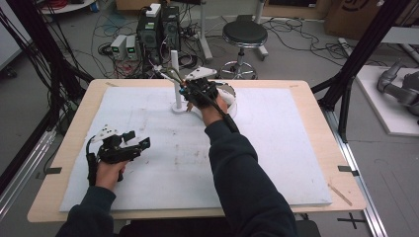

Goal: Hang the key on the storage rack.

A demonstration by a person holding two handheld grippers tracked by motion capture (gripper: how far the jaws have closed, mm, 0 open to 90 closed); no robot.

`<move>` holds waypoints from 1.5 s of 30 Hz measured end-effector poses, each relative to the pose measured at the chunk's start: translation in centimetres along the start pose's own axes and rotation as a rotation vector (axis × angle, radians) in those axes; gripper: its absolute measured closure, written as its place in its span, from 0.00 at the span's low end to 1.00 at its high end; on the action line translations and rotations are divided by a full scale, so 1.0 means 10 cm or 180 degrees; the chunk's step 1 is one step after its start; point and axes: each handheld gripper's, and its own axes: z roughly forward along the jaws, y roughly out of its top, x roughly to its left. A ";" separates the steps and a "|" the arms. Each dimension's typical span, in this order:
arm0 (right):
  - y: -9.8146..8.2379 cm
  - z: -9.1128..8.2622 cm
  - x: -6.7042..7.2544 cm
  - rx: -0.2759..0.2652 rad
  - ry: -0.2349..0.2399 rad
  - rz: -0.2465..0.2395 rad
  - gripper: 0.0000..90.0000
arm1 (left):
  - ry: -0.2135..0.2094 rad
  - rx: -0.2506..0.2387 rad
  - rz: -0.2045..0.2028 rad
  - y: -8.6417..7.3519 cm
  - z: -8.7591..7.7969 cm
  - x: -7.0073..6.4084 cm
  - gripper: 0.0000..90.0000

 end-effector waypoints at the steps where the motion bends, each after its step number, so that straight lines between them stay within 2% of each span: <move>1: -0.01 0.04 0.00 0.0045 -0.0030 -0.0018 0.81 | 0.0003 0.0000 -0.0002 0.00 0.00 0.00 0.24; 8: -0.09 0.21 -0.07 0.0215 -0.0121 0.0047 0.81 | -0.0025 -0.0004 -0.0026 -0.01 0.00 0.00 0.24; 13: -0.10 0.22 -0.08 0.0191 -0.0101 0.0068 0.75 | -0.0016 0.0000 -0.0023 -0.01 0.00 0.01 0.24; 15: -0.09 0.18 -0.08 0.0153 -0.0109 0.0082 0.67 | -0.0016 -0.0005 -0.0037 -0.01 0.00 0.02 0.24; 17: -0.10 0.10 -0.11 0.0064 -0.0115 0.0116 0.65 | -0.0028 -0.0004 -0.0038 -0.01 -0.01 0.02 0.24; 19: -0.11 0.02 -0.15 0.0081 -0.0114 0.0151 0.60 | -0.0056 -0.0010 -0.0055 -0.01 -0.02 0.02 0.24; 22: -0.16 -0.14 -0.22 -0.0039 -0.0104 0.0181 0.57 | -0.0075 -0.0025 -0.0051 -0.01 -0.02 0.01 0.24; 25: -0.26 -0.31 -0.32 -0.0108 0.0033 0.0225 0.53 | -0.0072 -0.0016 -0.0047 -0.02 -0.01 0.01 0.24; 27: -0.35 -0.42 -0.38 0.0020 0.0139 0.0244 0.47 | -0.0073 -0.0007 -0.0038 -0.02 -0.01 0.01 0.24; 29: -0.49 -0.56 -0.44 -0.0048 0.0245 0.0247 0.45 | -0.0076 -0.0004 -0.0031 -0.02 -0.01 0.01 0.24; 31: -0.60 -0.68 -0.49 0.0055 0.0261 0.0269 0.39 | -0.0077 -0.0011 -0.0040 -0.02 -0.01 0.00 0.24; 33: -0.73 -0.80 -0.54 -0.0035 0.0281 0.0281 0.38 | -0.0080 -0.0003 -0.0032 -0.02 0.00 0.00 0.24; 34: -0.80 -0.87 -0.56 -0.0020 0.0265 0.0293 0.36 | -0.0087 -0.0002 -0.0027 -0.02 0.00 0.00 0.24; 40: -1.29 -1.24 -0.72 -0.0187 0.0151 0.0444 0.30 | -0.0097 -0.0030 -0.0022 -0.01 0.04 -0.02 0.24; 42: -1.44 -1.34 -0.76 -0.0223 0.0089 0.0442 0.28 | -0.0101 -0.0062 0.0000 0.00 0.05 -0.03 0.24; 45: -1.67 -1.49 -0.82 -0.0251 0.0020 0.0511 0.24 | -0.0024 -0.0128 0.0066 0.02 0.05 -0.04 0.22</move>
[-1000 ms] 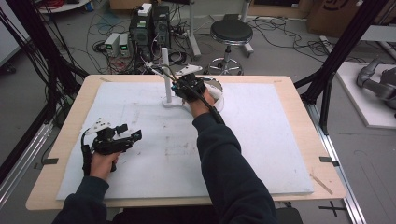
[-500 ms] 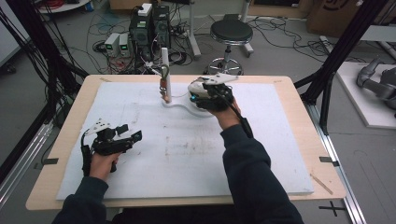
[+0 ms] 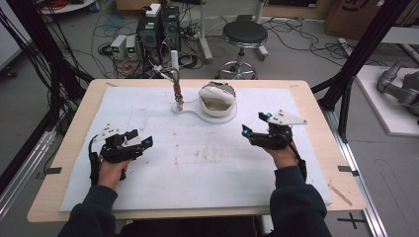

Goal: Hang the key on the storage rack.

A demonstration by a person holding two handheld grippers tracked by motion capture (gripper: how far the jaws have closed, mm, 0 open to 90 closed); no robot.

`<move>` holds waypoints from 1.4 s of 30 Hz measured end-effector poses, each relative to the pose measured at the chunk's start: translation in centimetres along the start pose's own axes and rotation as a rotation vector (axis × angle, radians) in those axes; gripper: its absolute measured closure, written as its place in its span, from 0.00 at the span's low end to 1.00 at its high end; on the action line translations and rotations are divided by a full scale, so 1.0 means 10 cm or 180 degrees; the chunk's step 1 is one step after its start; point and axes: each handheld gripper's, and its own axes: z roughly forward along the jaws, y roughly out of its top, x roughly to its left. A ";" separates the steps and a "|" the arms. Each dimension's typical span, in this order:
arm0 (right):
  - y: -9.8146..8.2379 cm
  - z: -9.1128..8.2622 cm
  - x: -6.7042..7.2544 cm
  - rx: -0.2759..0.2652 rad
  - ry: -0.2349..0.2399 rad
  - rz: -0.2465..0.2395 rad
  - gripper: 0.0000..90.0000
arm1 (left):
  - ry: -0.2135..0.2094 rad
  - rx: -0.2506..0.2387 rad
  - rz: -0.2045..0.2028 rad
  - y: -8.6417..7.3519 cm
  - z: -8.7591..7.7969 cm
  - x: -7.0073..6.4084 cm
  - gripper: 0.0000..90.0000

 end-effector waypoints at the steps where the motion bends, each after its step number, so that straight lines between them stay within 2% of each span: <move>1: -0.06 -0.04 -0.03 0.0002 -0.0022 0.0017 0.24 | 0.0020 -0.0039 0.0022 0.01 0.01 -0.01 0.20; 4: -0.21 -0.14 -0.11 0.0051 -0.0100 0.0062 0.24 | 0.0010 -0.0047 0.0107 0.02 0.03 -0.03 0.19; 8: -0.35 -0.22 -0.18 0.0143 -0.0206 0.0117 0.24 | -0.0010 0.0000 0.0151 0.02 0.05 -0.04 0.19; 12: -0.42 -0.25 -0.18 0.0299 -0.0239 0.0096 0.24 | -0.0026 -0.0012 0.0150 0.02 0.04 -0.05 0.19; 17: -0.45 -0.26 -0.17 0.0414 -0.0261 0.0137 0.24 | -0.0036 -0.0002 0.0170 0.02 0.04 -0.05 0.19; 29: -0.46 -0.26 -0.13 0.0444 -0.0256 0.0104 0.24 | -0.0067 -0.0002 0.0187 0.02 0.02 -0.09 0.19; 38: -0.49 -0.27 -0.16 0.0431 -0.0306 0.0204 0.24 | -0.0078 0.0004 0.0191 0.02 0.03 -0.08 0.19; 42: -0.49 -0.27 -0.16 0.0447 -0.0318 0.0171 0.24 | -0.0077 0.0007 0.0183 0.02 0.03 -0.08 0.19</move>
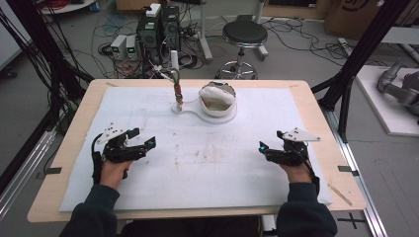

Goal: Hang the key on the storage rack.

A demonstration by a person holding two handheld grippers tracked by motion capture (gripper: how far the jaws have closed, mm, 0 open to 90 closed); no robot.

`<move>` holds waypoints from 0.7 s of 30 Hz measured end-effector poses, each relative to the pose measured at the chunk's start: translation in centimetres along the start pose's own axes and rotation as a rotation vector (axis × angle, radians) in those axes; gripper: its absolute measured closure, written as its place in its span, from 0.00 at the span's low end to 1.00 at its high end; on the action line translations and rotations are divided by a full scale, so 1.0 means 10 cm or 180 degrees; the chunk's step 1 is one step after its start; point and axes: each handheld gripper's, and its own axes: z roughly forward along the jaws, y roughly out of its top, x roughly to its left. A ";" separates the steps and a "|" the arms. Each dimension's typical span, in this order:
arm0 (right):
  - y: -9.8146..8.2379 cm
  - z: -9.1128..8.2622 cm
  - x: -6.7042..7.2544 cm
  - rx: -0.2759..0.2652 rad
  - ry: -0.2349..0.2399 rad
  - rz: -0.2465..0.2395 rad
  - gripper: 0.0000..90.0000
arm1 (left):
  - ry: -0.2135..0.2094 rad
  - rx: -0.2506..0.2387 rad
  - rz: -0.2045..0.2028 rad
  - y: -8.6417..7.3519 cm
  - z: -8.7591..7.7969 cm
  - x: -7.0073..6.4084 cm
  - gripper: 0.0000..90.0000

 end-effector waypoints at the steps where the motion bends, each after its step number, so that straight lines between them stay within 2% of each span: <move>1: 0.00 0.01 0.00 -0.0002 0.0000 -0.0007 0.24 | 0.0000 0.0000 -0.0003 0.00 0.00 0.00 0.19; 21: -0.01 -0.01 0.00 0.0001 -0.0001 -0.0024 0.24 | 0.0000 0.0024 -0.0004 0.00 0.00 0.00 0.19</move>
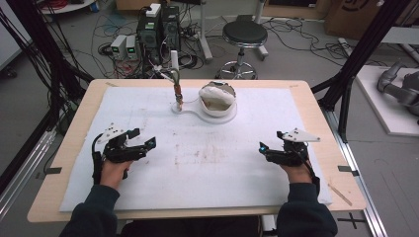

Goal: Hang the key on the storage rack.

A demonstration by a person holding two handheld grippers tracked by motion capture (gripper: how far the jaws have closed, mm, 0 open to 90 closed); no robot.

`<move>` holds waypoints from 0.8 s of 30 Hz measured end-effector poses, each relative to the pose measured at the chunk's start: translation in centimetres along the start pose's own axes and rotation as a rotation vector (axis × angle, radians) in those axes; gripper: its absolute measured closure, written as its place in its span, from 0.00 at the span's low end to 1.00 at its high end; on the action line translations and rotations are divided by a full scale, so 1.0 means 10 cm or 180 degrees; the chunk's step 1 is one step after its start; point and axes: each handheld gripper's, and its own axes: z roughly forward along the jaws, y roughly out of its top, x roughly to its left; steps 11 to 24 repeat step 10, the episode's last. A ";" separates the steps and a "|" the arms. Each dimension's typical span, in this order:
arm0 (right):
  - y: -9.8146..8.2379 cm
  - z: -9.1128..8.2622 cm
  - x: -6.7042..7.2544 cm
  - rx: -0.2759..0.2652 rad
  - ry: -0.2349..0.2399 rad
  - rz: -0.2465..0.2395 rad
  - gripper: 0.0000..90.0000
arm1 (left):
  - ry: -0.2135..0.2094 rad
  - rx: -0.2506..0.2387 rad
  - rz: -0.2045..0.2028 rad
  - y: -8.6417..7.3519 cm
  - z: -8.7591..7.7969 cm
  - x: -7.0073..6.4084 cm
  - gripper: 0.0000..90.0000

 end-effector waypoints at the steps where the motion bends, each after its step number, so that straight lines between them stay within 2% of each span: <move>1: 0.00 0.00 0.00 -0.0006 0.0005 -0.0001 0.24 | 0.0001 0.0000 -0.0006 0.00 0.00 0.00 0.19; 24: 0.00 0.00 0.00 -0.0010 0.0008 -0.0013 0.24 | 0.0003 0.0003 -0.0016 -0.01 -0.01 -0.01 0.19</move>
